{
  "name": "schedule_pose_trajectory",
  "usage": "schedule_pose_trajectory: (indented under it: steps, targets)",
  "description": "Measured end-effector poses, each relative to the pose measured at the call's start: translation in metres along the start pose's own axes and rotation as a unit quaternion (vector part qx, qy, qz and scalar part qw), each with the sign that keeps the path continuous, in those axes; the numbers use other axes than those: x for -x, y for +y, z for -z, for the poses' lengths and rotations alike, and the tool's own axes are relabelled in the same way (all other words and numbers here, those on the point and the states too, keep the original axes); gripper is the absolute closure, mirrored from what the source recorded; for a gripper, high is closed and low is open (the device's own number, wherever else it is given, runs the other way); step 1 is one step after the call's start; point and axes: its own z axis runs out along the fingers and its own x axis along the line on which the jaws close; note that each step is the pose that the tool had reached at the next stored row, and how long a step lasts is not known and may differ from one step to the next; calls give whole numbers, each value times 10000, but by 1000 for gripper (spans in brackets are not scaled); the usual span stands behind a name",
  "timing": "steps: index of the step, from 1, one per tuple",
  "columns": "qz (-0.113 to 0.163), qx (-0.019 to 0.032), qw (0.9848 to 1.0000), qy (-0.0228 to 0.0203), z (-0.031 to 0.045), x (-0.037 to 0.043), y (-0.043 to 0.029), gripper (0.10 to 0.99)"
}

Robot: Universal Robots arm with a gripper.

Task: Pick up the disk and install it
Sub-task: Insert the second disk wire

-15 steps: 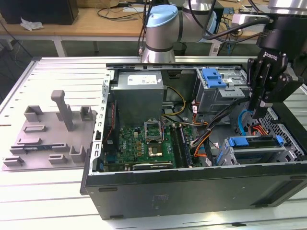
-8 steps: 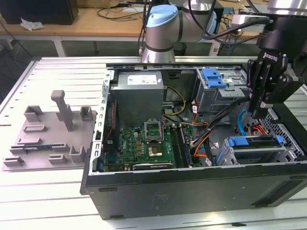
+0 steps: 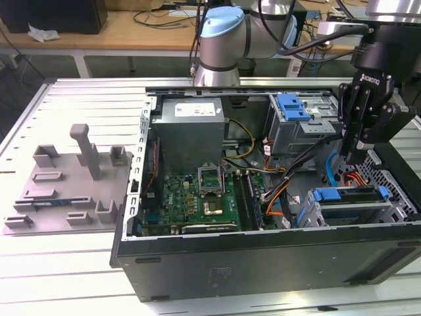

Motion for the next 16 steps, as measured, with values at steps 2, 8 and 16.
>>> schedule_pose_trajectory:
  steps: [2, 8, 16]
  targets:
    - [0, -1, 10000, 3, 0, 0, 0, 765]
    - [0, 0, 10000, 3, 0, 1, 0, 922]
    - [1, 1, 10000, -15, -33, -98, -9, 922]
